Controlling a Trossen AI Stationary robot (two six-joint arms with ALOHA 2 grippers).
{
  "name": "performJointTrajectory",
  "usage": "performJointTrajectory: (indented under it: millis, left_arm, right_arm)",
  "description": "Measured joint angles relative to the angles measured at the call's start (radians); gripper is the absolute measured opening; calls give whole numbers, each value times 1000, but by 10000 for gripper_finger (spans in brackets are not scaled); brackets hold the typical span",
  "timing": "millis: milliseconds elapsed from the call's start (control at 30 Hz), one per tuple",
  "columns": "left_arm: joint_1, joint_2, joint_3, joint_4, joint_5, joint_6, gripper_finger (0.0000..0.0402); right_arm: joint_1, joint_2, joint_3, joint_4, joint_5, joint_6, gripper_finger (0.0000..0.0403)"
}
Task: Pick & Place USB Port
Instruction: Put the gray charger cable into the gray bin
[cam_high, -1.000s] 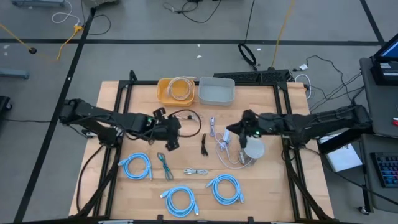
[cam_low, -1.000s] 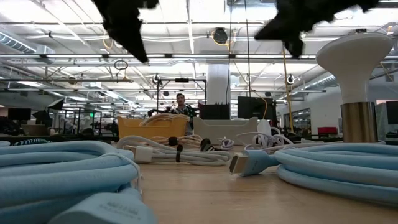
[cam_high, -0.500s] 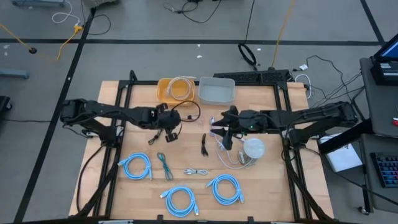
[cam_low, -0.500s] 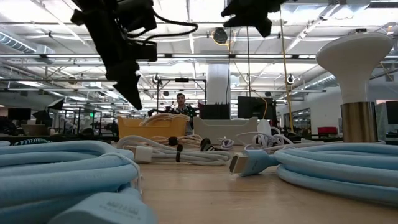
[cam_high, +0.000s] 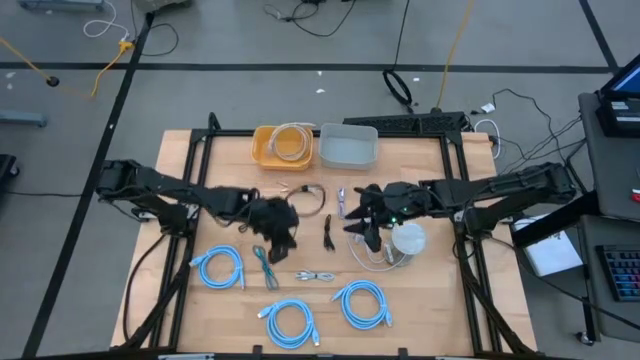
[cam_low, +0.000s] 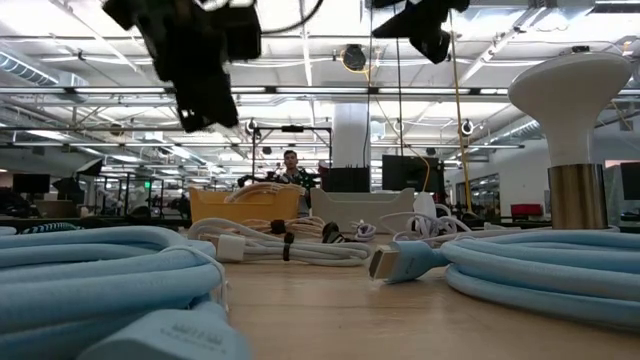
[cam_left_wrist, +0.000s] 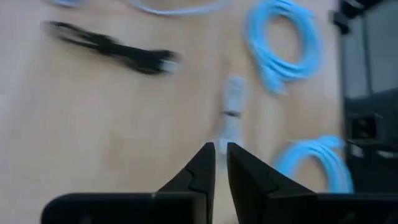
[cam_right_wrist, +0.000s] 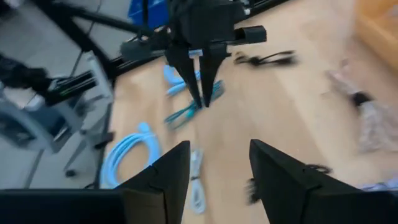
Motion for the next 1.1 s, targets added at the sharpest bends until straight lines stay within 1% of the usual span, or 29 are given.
performJointTrajectory:
  millis: [33,67,200,267,333,400,500,600,667,767,833,900,1000,1100]
  left_arm:
    - [-40,0,0,5,-39,-21,35]
    - [-79,0,0,6,-100,-48,32]
    - [-235,0,1,57,-368,-144,24]
    - [-282,3,13,68,-449,-166,31]
    - [-301,23,48,75,-486,-160,49]
    - [-309,51,89,69,-496,-140,77]
    - [-309,142,192,56,-471,-61,135]
    - [-310,268,329,-61,-469,37,197]
    - [-309,351,424,-182,-483,81,232]
    - [-309,463,542,-367,-528,93,265]
    - [-309,516,574,-438,-529,111,271]
    - [-304,552,575,-459,-491,124,268]
    - [-304,583,556,-451,-440,124,246]
    - [-306,599,547,-445,-446,127,212]
  right_arm:
    - [15,1,0,-1,1,2,153]
    - [32,1,0,0,1,5,150]
    - [107,1,0,13,2,27,138]
    - [148,1,0,12,2,43,133]
    - [194,1,0,13,2,67,127]
    - [238,1,0,20,6,94,121]
    - [309,0,0,46,43,120,112]
    - [373,-11,-1,55,115,133,103]
    - [408,-22,-1,53,169,146,96]
    - [454,-45,-1,40,241,146,88]
    - [469,-62,-1,38,272,144,84]
    - [484,-79,-1,17,293,143,81]
    - [491,-101,-1,16,296,141,79]
    - [491,-114,-1,16,295,140,79]
